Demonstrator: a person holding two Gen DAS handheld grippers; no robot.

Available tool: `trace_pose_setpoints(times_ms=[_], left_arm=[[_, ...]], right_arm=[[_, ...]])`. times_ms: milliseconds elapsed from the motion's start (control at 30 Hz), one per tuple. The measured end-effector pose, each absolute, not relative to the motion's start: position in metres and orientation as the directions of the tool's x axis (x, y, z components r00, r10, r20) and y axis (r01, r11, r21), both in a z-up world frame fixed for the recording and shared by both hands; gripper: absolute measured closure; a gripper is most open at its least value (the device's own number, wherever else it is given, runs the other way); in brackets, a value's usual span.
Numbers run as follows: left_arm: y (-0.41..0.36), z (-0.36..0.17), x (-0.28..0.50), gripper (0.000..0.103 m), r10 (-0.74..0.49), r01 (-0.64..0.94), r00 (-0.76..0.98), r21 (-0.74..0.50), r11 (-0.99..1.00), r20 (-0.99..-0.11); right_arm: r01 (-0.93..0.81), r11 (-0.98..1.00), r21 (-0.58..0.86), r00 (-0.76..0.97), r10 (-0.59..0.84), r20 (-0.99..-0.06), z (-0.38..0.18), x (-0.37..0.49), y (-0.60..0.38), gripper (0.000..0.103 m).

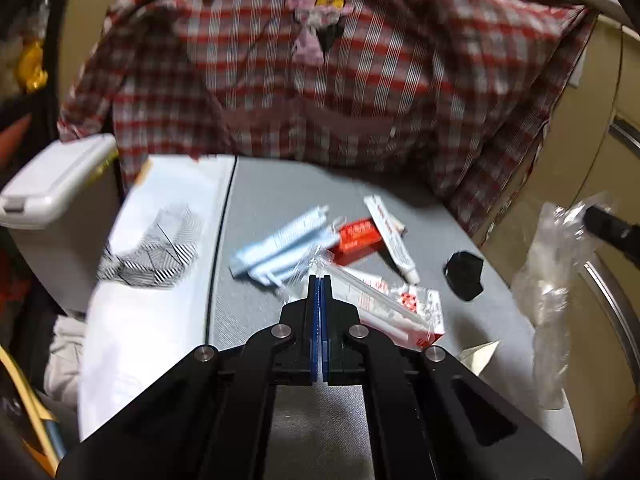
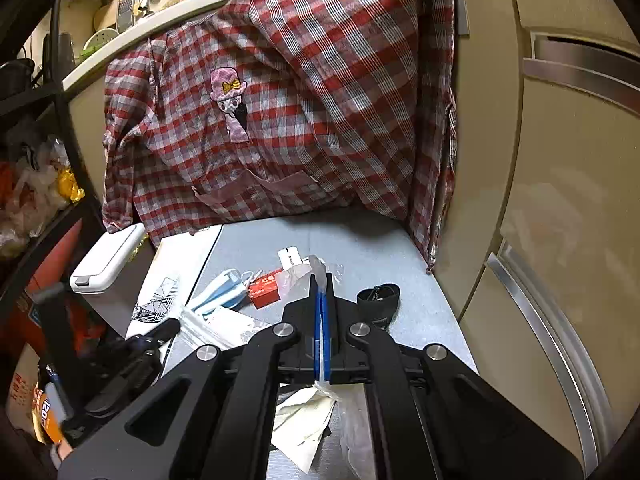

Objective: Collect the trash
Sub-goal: 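Close the left tool on the clear plastic tube packet while the right tool holds the wrapper, then carry both held plastic items over the bin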

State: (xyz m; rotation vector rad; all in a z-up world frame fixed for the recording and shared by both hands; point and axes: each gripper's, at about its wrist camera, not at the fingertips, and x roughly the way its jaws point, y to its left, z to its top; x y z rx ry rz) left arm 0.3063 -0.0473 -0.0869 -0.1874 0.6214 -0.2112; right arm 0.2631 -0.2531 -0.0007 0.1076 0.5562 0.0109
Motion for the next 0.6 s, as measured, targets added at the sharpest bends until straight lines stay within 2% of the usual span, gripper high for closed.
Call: trace_pose_setpoints(times_ms=[233, 367, 600], left_arm=[[-0.033, -0.043, 0.276, 0.103, -0.207, 0.140, 0.841, -0.169, 0.976, -0.500], [-0.020, -0.013, 0.249, 0.103, -0.182, 0.129, 0.864, -0.145, 0.981, -0.468], [0.017, 0.030, 0.197, 0.103, -0.110, 0.065, 0.893, -0.116, 0.991, -0.436]], right_arm=[[0.009, 0.994, 0.109, 0.869, 0.046, -0.492, 0.015, 0.245, -0.246, 0.102], [-0.019, 0.999, 0.051, 0.895, 0.040, -0.444, 0.036, 0.224, -0.228, 0.102], [-0.145, 0.989, 0.040, 0.921, 0.149, -0.361, 0.071, 0.176, -0.183, 0.102]])
